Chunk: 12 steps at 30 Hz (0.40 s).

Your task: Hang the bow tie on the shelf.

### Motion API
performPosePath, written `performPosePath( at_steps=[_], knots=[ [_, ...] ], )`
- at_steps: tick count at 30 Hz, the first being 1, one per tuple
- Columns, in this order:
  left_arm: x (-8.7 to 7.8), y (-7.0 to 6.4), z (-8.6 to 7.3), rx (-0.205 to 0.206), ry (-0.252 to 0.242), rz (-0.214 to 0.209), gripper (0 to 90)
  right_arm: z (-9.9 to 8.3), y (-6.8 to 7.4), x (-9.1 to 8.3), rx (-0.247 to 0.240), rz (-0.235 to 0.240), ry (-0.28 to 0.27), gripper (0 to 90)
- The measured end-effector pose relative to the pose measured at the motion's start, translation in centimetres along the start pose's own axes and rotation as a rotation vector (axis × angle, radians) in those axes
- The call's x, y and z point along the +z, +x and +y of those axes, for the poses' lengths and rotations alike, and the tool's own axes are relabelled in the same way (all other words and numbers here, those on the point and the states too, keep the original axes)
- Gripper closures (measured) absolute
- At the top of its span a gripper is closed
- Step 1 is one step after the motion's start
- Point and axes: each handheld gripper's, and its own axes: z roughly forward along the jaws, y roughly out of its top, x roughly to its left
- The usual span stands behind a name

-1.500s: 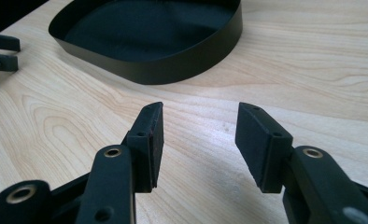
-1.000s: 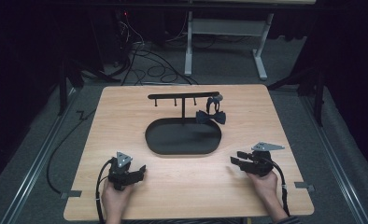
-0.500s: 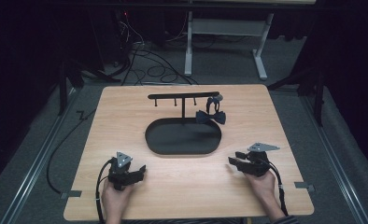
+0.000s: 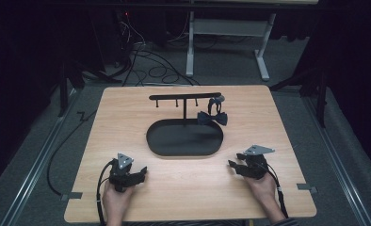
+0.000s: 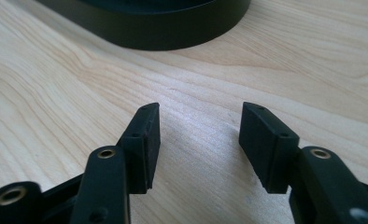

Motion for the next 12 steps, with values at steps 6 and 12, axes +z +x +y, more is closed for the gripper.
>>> performPosePath(
  at_steps=[6,12],
  knots=[
    [0.00,0.00,-0.01,0.000,0.000,-0.001,25.4,0.09,0.50,0.17,-0.036,-0.025,0.010,46.4],
    [0.00,0.00,0.00,0.000,0.000,0.000,25.4,0.09,0.51,0.18,-0.037,-0.024,0.011,45.2]
  ],
)
